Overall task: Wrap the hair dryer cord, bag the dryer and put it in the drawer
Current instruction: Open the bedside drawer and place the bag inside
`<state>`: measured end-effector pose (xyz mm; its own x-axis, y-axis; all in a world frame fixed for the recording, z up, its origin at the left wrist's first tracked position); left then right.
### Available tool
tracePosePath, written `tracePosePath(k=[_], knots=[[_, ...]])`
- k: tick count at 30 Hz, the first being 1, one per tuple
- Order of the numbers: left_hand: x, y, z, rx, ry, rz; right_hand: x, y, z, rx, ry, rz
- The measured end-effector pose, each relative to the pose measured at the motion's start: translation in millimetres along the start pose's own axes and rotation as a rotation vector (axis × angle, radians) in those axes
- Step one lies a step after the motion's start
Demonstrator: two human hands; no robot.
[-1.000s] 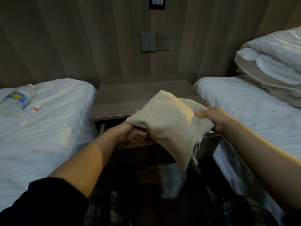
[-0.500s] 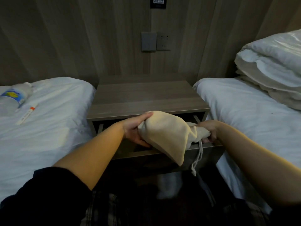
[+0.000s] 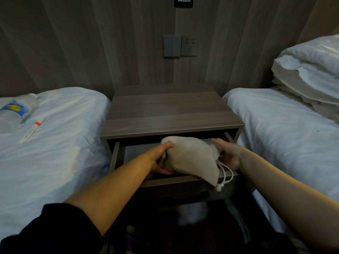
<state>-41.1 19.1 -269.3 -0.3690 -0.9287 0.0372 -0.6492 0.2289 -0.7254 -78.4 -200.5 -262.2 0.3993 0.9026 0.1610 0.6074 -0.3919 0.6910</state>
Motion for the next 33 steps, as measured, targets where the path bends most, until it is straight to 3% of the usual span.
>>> tracePosePath(k=[5,17,19,23,25,29,31,33], knots=[[-2.0,2.5,10.5,0.031,-0.023,-0.059,30.7,-4.4,-1.0,0.019,0.117,-0.110],[-1.7,11.9,25.0,0.058,0.051,0.167,34.9,2.6,18.6,-0.319,-0.048,-0.543],[-2.8,11.2,26.3,0.102,0.023,0.268,34.5,2.9,14.3,-0.363,-0.106,-0.622],[-1.8,2.4,22.9,0.211,-0.174,0.749,37.7,4.1,13.2,-0.430,-0.120,-0.738],[-6.2,-1.2,18.5,0.209,-0.268,0.849,37.9,6.4,11.6,-0.447,-0.116,-0.780],[-13.7,-20.4,0.0,0.234,-0.445,1.066,37.6,22.3,-8.9,-0.657,-0.218,-1.001],[-9.1,-30.8,-22.3,0.204,-0.498,1.255,40.5,19.7,-21.5,-0.752,-0.115,-1.032],[6.7,-42.0,-45.1,0.430,-0.420,1.372,44.2,12.2,-39.7,-0.826,0.056,-1.074]])
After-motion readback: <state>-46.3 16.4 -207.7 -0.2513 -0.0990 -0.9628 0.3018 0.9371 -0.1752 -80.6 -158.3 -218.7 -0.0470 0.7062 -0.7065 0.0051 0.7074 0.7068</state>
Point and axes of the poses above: each hand's wrist, its own z-axis towards the middle knuckle, its own x-axis out of the palm, y = z × x, the point moved 6 cm from there along z, towards the middle knuckle, and after that the axes turned 10 degrees about z, right-handed, at the moved point
